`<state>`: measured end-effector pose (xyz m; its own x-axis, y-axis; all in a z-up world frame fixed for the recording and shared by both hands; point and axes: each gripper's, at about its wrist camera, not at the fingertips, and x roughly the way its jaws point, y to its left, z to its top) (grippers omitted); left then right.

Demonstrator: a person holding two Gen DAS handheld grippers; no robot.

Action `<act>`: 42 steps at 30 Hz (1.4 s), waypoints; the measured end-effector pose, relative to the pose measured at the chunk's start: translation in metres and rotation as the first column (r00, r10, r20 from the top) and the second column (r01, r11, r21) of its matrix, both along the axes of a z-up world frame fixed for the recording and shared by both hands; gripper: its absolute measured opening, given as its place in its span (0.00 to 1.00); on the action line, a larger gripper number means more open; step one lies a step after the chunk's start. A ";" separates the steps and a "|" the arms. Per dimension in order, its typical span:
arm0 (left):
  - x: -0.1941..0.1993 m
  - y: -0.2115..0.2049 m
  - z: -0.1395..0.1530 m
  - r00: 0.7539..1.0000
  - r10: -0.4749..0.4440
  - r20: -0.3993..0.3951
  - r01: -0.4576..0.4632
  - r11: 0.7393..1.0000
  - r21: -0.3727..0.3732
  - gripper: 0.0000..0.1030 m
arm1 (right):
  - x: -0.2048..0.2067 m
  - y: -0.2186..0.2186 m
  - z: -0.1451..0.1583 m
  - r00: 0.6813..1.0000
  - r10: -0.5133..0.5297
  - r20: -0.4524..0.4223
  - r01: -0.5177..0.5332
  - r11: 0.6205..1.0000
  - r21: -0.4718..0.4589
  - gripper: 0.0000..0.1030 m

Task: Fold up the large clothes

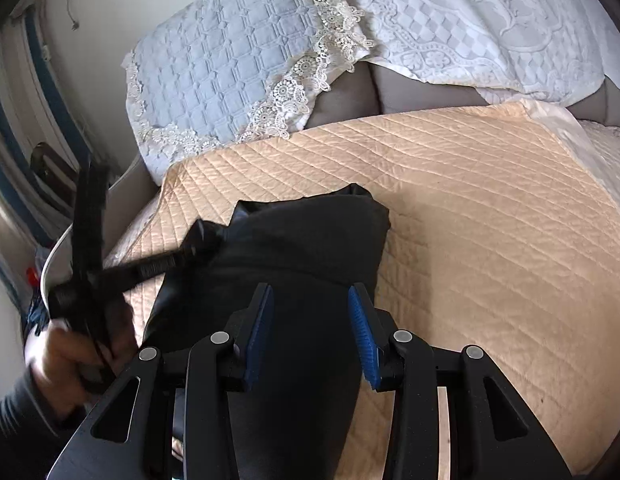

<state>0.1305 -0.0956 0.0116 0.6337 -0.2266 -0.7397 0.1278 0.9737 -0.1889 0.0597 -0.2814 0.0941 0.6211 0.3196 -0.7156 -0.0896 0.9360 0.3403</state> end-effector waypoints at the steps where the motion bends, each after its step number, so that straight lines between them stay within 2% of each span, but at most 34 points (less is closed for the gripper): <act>1: -0.005 0.003 -0.006 1.000 0.001 0.020 -0.001 1.000 0.001 0.08 | 0.004 0.000 -0.003 1.000 0.003 -0.005 -0.003 1.000 -0.001 0.40; 5: -0.015 0.010 -0.014 0.998 0.018 0.054 -0.016 0.999 -0.027 0.07 | 0.015 0.005 -0.015 0.999 0.015 -0.030 -0.015 1.000 0.002 0.40; 9: -0.006 0.018 -0.024 0.999 0.028 0.024 -0.026 0.995 -0.093 0.06 | 0.019 0.008 -0.024 0.998 0.030 -0.055 -0.030 0.999 0.014 0.40; 13: -0.007 0.018 -0.019 0.999 0.024 0.028 -0.021 0.993 -0.113 0.05 | 0.009 0.009 -0.018 0.998 0.042 -0.045 -0.042 0.999 0.013 0.40; 20: -0.038 0.015 0.007 0.999 0.022 0.046 -0.019 0.999 -0.046 0.07 | -0.027 0.004 -0.004 0.998 0.055 -0.024 -0.056 0.998 -0.017 0.40; 27: -0.090 0.031 0.001 0.999 0.032 0.033 -0.030 0.998 -0.060 0.12 | -0.042 0.014 -0.019 0.995 0.080 -0.062 -0.082 0.996 -0.030 0.40; 29: -0.100 0.033 -0.004 0.998 0.036 0.046 -0.035 0.999 -0.036 0.12 | -0.040 0.016 -0.026 0.994 0.083 -0.072 -0.085 0.996 -0.031 0.40; 34: -0.101 0.039 -0.007 0.998 0.052 0.024 -0.051 0.998 -0.042 0.16 | -0.040 0.016 -0.027 0.994 0.073 -0.083 -0.077 0.996 -0.048 0.41; 40: -0.120 0.044 0.012 0.999 0.051 0.010 -0.050 0.998 -0.045 0.18 | -0.055 0.018 -0.010 0.995 0.083 -0.063 -0.085 0.995 -0.042 0.41; 41: -0.125 0.045 0.015 0.999 0.048 0.011 -0.048 0.998 -0.047 0.22 | -0.057 0.020 -0.008 0.994 0.088 -0.061 -0.091 0.995 -0.046 0.41; 42: -0.131 0.045 0.019 0.999 0.042 0.018 -0.041 0.998 -0.049 0.29 | -0.059 0.022 -0.007 0.994 0.098 -0.059 -0.100 0.994 -0.048 0.41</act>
